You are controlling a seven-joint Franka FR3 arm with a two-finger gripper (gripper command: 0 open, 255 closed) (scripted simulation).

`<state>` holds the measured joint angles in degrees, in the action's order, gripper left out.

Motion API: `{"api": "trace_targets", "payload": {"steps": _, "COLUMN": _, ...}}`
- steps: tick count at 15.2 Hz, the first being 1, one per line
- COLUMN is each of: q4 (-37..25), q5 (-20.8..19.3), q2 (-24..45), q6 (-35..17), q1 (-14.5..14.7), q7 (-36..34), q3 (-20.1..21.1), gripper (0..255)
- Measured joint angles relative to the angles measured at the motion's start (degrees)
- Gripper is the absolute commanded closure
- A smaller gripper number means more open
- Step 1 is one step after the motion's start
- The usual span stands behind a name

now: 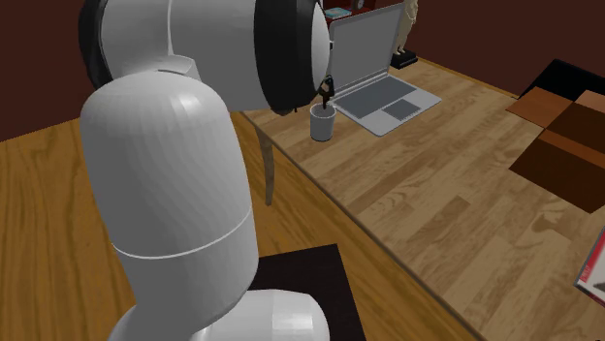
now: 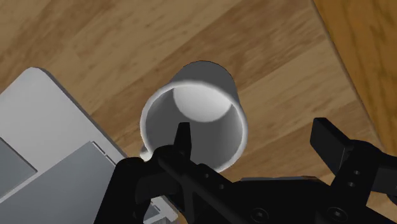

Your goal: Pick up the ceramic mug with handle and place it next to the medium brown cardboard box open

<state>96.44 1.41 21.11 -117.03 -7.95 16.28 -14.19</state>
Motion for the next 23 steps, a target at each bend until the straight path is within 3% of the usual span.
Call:
{"api": "trace_targets", "payload": {"steps": 14, "q4": 0.8, "q5": 0.9, "q2": 4.0, "q6": -4.9, "q1": -0.7, "q7": 0.7, "q3": 0.3, "gripper": 0}}
{"api": "trace_targets", "payload": {"steps": 15, "q4": 0.8, "q5": 0.9, "q2": 4.0, "q6": -4.9, "q1": -0.7, "q7": 0.7, "q3": 0.3, "gripper": 255}}
{"api": "trace_targets", "payload": {"steps": 23, "q4": 0.8, "q5": 0.9, "q2": 4.0, "q6": -4.9, "q1": -0.7, "q7": 0.7, "q3": 0.3, "gripper": 255}}
